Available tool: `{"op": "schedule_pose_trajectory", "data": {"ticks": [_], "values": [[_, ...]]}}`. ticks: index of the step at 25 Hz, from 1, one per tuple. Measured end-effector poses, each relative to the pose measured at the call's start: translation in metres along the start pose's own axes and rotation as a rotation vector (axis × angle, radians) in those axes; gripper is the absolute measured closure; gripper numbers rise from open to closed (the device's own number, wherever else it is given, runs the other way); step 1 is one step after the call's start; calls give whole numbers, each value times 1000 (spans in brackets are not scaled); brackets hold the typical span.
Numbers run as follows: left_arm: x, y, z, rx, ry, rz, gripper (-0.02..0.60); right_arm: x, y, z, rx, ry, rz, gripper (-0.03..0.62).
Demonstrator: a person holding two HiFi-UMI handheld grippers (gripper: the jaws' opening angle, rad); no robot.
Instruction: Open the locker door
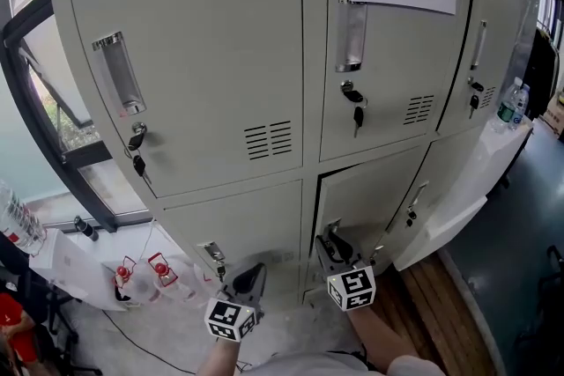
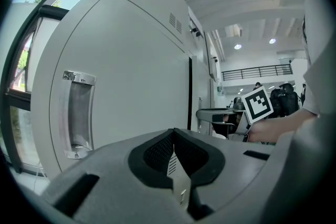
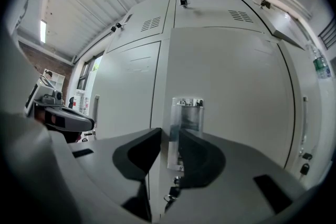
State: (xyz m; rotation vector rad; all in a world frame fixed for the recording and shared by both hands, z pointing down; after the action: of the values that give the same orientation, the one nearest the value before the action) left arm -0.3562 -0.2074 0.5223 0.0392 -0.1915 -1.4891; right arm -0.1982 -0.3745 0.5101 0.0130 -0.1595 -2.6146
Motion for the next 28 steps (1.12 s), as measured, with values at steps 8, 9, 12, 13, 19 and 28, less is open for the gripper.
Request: {"op": "schedule_pose_trajectory", "data": {"ticks": [8, 9, 12, 13, 19, 28], "values": [[-3, 12, -2, 5, 6, 31, 574, -26, -2, 2, 21, 3, 13, 488], [-3, 14, -2, 6, 7, 36, 574, -29, -2, 2, 24, 3, 16, 488], [-4, 21, -3, 6, 13, 54, 574, -42, -3, 2, 24, 4, 28, 488], [-4, 23, -4, 6, 16, 63, 574, -46, -3, 2, 24, 4, 34, 488], [0, 40, -9, 12, 36, 124, 573, -74, -2, 3, 28, 8, 64, 488], [12, 74, -16, 24, 63, 236, 574, -120, 4, 4, 13, 11, 134, 488]]}}
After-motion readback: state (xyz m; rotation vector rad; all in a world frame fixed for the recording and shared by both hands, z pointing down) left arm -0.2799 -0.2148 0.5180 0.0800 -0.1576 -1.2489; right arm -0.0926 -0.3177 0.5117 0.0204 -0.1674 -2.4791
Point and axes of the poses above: the fingertips, and each gripper's own axes: x forward along the fingers, y to its right, z out of its underside, the point moved 7 cm from there along -x, backward along the fingers, and after that the axes turned 10 degrees about x, right-handed, at the moved point
